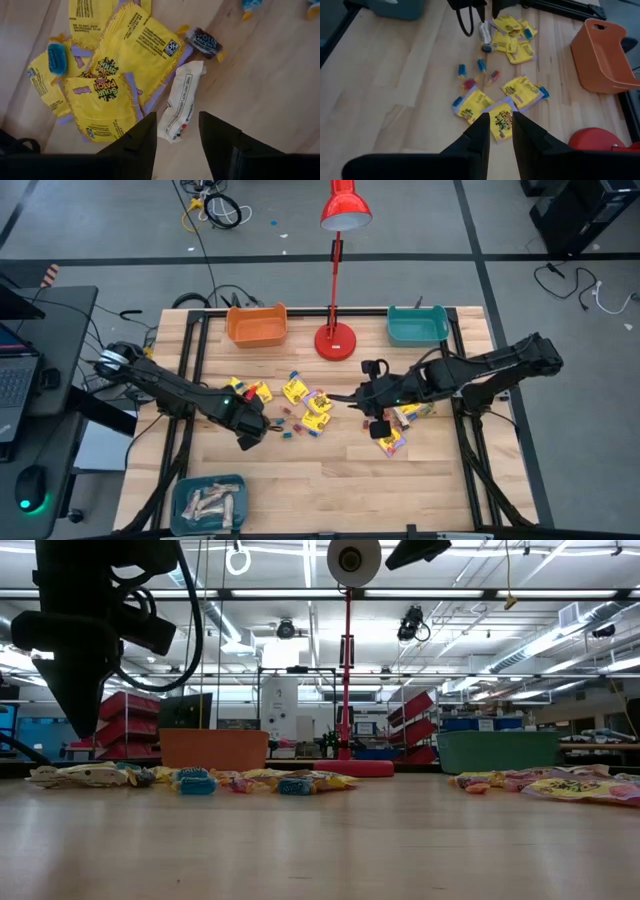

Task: Sort candy
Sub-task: Put the white candy into the blue bin

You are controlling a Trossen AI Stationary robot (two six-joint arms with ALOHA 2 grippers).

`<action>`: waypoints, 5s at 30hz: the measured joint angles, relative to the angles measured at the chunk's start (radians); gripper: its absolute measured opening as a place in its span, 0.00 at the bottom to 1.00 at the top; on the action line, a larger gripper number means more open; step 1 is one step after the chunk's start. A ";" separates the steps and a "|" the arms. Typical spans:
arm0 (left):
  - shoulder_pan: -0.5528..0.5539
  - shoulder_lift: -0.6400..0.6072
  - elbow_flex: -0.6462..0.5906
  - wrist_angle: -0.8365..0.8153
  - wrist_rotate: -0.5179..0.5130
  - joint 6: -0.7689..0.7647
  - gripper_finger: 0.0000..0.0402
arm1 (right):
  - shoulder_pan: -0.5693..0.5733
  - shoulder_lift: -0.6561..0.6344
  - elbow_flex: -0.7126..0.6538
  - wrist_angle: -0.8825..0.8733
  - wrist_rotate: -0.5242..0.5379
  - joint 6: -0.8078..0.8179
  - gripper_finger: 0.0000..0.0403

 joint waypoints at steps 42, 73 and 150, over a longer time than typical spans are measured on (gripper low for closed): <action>-0.002 0.183 -0.005 0.082 0.012 0.041 0.25 | 0.012 0.001 0.000 0.011 0.000 0.019 0.17; -0.172 0.133 0.216 -0.036 -0.001 0.287 0.00 | 0.012 0.002 0.000 0.011 0.000 -0.001 0.17; -0.773 0.470 0.564 -0.118 0.114 -0.536 0.09 | 0.010 0.138 0.000 0.056 -0.001 -0.009 0.17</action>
